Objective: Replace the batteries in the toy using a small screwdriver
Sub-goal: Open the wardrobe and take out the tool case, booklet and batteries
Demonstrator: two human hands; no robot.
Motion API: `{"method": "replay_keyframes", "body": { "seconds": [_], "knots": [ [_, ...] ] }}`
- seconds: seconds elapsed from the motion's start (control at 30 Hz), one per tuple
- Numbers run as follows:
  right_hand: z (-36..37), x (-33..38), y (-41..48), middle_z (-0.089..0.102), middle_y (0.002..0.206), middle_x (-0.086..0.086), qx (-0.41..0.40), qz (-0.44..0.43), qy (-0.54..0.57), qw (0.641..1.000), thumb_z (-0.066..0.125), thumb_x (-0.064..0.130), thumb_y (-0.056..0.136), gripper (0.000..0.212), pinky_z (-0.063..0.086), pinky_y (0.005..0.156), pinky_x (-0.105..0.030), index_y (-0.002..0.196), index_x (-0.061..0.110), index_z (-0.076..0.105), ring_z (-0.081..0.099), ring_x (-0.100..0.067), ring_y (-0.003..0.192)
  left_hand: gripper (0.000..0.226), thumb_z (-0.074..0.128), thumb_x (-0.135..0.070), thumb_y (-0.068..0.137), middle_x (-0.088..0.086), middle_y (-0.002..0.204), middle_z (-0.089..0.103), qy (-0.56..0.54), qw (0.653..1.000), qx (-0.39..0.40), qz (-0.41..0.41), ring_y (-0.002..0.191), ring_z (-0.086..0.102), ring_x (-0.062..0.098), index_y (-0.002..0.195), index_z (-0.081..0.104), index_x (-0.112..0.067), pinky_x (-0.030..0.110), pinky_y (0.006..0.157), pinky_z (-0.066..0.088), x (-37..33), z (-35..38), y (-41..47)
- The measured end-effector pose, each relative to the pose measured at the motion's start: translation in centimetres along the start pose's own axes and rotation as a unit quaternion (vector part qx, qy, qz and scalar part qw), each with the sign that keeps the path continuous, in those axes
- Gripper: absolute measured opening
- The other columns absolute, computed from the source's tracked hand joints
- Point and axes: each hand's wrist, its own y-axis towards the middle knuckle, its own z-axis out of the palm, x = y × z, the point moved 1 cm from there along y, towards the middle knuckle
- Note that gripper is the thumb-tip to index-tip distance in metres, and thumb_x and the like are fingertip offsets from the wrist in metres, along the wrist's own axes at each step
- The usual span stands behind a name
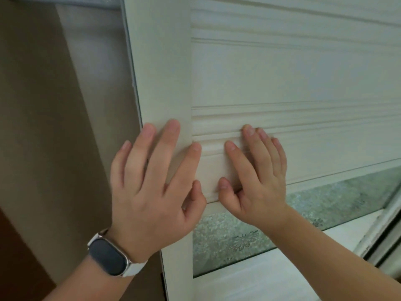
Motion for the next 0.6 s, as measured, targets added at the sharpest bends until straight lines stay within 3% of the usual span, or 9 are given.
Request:
{"method": "replay_keyframes", "body": {
  "seconds": [0.37,0.6],
  "knots": [
    [-1.2,-2.9,-0.3,0.041,0.145,-0.019,0.02,0.023,0.008,1.0,0.053,0.035,0.086,0.052,0.037,0.108,-0.058,0.135,0.016,0.05,0.044,-0.035,0.135,0.051,0.069,-0.03,0.076,0.012,0.148,0.044,-0.061,0.998,-0.017,-0.013,0.141,0.031,0.033,0.123,0.058,-0.015,0.058,0.103,0.041,-3.2,2.4,1.2],
    [-0.9,-2.8,-0.8,0.039,0.144,-0.022,0.015,0.056,-0.027,0.998,0.039,0.047,0.097,0.05,0.028,0.113,-0.058,0.133,0.015,0.051,0.041,-0.038,0.136,0.044,0.065,-0.032,0.081,0.008,0.149,0.044,-0.122,0.992,-0.024,-0.025,0.142,0.031,0.028,0.123,0.059,-0.018,0.057,0.107,0.037,-4.1,3.3,1.2]
  ]
}}
